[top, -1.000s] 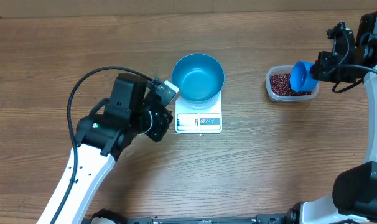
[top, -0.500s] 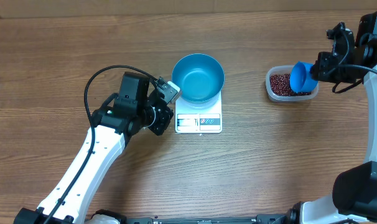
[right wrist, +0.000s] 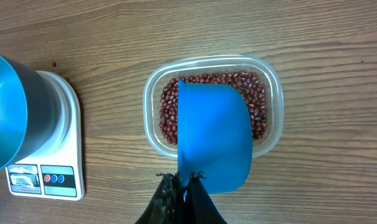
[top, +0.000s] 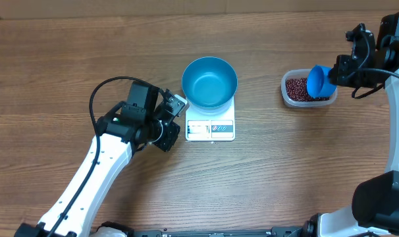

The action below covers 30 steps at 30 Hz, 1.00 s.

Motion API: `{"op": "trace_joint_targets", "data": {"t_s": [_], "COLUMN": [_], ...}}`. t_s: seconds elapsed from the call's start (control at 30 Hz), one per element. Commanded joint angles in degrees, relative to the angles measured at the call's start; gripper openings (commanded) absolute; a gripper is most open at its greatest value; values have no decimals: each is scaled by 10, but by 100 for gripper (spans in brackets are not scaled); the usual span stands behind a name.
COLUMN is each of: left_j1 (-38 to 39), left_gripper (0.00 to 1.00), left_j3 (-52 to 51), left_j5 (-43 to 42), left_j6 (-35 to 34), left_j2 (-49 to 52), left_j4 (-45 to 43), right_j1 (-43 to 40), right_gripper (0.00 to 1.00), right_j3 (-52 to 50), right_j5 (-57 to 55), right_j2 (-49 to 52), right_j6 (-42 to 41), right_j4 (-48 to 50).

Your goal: Scoop item into bowl and weigh 150g on scale

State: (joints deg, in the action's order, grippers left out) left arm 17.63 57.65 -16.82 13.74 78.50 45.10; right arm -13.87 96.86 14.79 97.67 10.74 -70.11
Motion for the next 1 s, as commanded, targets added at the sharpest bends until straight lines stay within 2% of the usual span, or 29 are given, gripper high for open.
{"op": "trace_joint_targets", "data": {"t_s": [0.0,0.13,0.2,0.3,0.33,0.37,0.4,0.97], "left_j1": [5,5,5,5,5,5,5,5], "left_gripper": [17,24,32,51,61,86,98,100], "left_j3": [-2,-2,-2,-2,-2,-2,-2,-2], "left_j5": [26,29,38,39,39,39,39,39], "left_j6": [-18,-24,-22,-22,-22,-22,-22,-22], "left_j2": [-73,-138,-138,-125,-120,-114,-110,-80], "left_j4": [4,10,19,25,25,27,29,30], "right_j1": [0,0,0,0,0,0,0,0], "right_gripper": [4,4,4,4,4,4,4,4], "right_j3": [15,15,15,15,15,15,15,15], "right_j5": [5,5,5,5,5,5,5,5], "right_j2": [-3,-3,-3,-3,-3,-3,-3,-3], "right_j6": [0,0,0,0,0,0,0,0], "right_j4": [2,2,3,3,2,1,1,-1]}}
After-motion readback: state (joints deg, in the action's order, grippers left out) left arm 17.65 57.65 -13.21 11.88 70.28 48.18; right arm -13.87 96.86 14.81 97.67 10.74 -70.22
